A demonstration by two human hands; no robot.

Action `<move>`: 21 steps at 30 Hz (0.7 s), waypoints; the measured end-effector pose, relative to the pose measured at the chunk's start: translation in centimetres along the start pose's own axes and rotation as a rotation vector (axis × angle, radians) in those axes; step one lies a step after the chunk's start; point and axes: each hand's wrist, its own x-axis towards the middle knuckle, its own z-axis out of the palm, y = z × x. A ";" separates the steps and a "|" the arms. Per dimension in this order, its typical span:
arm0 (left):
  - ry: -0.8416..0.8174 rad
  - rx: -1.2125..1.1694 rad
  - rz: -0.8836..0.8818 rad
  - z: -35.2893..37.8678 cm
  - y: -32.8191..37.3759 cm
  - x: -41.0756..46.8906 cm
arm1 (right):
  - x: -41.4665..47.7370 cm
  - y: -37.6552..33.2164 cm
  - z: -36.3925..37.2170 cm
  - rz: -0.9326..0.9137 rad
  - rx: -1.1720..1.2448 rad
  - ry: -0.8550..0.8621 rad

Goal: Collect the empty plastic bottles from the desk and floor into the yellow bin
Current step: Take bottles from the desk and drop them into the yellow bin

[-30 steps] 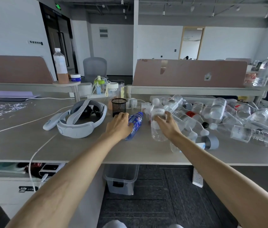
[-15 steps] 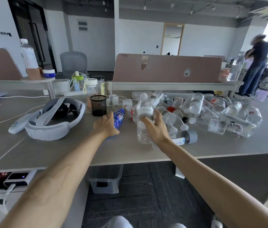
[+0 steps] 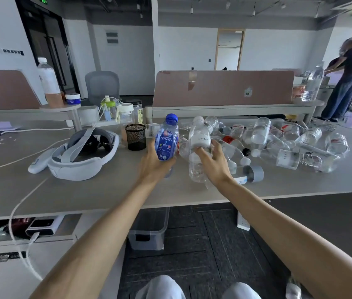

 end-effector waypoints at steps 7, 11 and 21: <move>0.002 -0.103 0.014 1.3 3.2 -1.3 | -0.6 -0.1 -2.0 0.003 0.005 0.053; -0.031 -0.104 0.046 2.4 5.5 -1.9 | -0.9 -0.6 -4.5 0.000 0.001 0.096; -0.216 -0.169 0.172 11.0 14.3 -4.5 | -4.4 -0.4 -15.4 -0.003 -0.077 0.327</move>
